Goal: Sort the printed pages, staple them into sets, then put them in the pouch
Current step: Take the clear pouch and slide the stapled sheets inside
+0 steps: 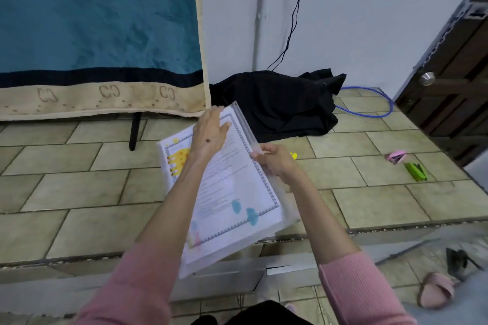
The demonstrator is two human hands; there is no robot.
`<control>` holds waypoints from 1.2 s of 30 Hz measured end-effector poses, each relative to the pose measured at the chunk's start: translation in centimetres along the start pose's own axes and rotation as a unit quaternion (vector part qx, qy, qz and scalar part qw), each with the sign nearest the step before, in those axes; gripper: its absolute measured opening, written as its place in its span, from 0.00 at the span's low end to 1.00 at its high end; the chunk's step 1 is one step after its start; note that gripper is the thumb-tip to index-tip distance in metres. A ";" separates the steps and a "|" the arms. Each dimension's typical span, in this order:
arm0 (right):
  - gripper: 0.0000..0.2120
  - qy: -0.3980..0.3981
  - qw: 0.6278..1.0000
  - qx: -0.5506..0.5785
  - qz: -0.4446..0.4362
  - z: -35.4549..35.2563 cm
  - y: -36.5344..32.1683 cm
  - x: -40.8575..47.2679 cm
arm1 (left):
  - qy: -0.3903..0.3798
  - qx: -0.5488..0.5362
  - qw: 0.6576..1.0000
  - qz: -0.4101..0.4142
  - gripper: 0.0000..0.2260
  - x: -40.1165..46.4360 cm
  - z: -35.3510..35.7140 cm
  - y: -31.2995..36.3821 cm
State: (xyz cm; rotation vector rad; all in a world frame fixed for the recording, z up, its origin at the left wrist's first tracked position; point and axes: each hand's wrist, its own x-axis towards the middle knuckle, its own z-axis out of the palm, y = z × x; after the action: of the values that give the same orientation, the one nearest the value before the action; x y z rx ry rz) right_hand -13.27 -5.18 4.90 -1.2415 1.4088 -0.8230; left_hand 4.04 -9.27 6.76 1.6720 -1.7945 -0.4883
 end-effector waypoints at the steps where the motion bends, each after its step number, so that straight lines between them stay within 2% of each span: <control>1: 0.02 -0.009 0.998 -0.051 -0.035 -0.6 -1.5 -0.1 | 0.027 -0.002 1.000 0.014 0.22 0.8 -0.8 0.3; 4: 0.01 -0.018 0.964 -0.233 -0.124 -1.7 -6.2 -0.2 | 0.108 0.054 0.983 0.139 0.18 2.2 -2.9 2.1; 6: 0.05 -0.013 0.941 -0.300 -0.156 -1.8 -9.0 0.1 | 0.106 0.113 0.965 0.214 0.14 2.5 -3.6 3.4; 9: 0.06 0.012 0.921 -0.346 -0.177 -1.2 -12.3 0.2 | 0.093 0.161 0.961 0.203 0.23 2.4 -4.4 4.1; 13: 0.12 0.067 0.890 -0.393 -0.222 -2.1 -13.0 0.3 | 0.131 0.127 0.971 0.156 0.23 2.1 -5.4 3.6; 15: 0.13 0.128 0.876 -0.363 -0.290 -3.9 -11.9 0.2 | 0.153 0.119 0.971 0.142 0.24 1.9 -5.7 3.2; 17: 0.12 0.245 0.836 -0.296 -0.391 -5.7 -10.2 0.0 | 0.162 0.115 0.971 0.133 0.24 2.0 -5.9 2.7; 18: 0.13 0.306 0.819 -0.250 -0.416 -6.5 -9.2 0.0 | 0.165 0.115 0.971 0.130 0.24 2.0 -5.9 2.6; 19: 0.14 0.343 0.824 -0.191 -0.408 -7.0 -8.4 -0.3 | 0.171 0.114 0.970 0.128 0.24 2.0 -5.8 2.4; 20: 0.16 0.353 0.850 -0.121 -0.372 -7.3 -7.7 -0.5 | 0.181 0.112 0.969 0.129 0.25 2.0 -5.7 2.4; 22: 0.18 0.321 0.908 0.029 -0.267 -7.7 -6.6 -0.9 | 0.194 0.114 0.966 0.125 0.26 2.0 -5.5 2.4; 25: 0.07 0.255 0.941 0.145 -0.171 -7.5 -4.8 -0.9 | 0.211 0.133 0.961 0.123 0.26 2.1 -5.2 2.3; 28: 0.06 0.255 0.932 0.217 -0.142 -6.9 -4.2 -0.6 | 0.217 0.161 0.955 0.125 0.25 2.3 -5.0 2.4; 31: 0.06 0.288 0.917 0.209 -0.179 -6.6 -4.5 -0.5 | 0.184 0.183 0.961 0.096 0.25 2.4 -5.1 3.1; 34: 0.08 0.313 0.903 0.186 -0.227 -6.3 -4.7 -0.5 | 0.079 0.089 0.988 0.097 0.21 2.0 -5.0 6.1; 36: 0.10 0.317 0.896 0.180 -0.252 -5.9 -4.8 -0.4 | -0.008 0.015 0.991 0.132 0.16 2.0 -4.2 8.8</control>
State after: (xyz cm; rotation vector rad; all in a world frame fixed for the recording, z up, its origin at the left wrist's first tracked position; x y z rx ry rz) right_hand -17.78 -6.73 10.84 -1.0953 1.3327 -1.8931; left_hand 0.22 -9.46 15.94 1.4243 -2.0075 -0.3594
